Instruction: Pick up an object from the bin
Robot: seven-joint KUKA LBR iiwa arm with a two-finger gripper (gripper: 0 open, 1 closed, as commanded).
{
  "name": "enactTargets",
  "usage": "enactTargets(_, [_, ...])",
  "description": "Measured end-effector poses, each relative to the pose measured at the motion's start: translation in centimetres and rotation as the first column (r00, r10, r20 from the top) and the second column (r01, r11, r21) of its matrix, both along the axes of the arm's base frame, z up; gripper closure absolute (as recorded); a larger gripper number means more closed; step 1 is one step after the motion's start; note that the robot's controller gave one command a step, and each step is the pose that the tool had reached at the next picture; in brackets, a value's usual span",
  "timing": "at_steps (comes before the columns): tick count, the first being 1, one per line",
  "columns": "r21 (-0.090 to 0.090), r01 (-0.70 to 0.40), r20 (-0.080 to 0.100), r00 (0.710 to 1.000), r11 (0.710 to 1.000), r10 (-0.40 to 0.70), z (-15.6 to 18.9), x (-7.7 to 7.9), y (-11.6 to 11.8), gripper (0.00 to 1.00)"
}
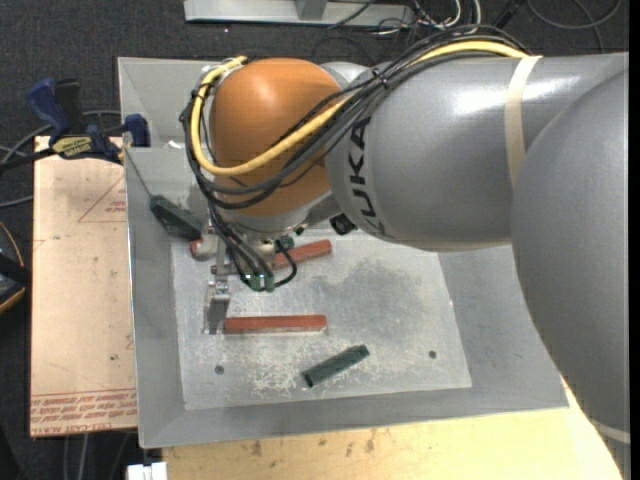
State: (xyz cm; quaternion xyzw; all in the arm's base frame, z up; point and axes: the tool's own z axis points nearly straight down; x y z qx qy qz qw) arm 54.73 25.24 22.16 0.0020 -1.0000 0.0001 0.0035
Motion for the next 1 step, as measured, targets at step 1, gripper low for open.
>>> enactTargets(1, [0.001,0.003,0.007,1.0,1.0,-0.003,0.41,0.21,-0.12,0.0])
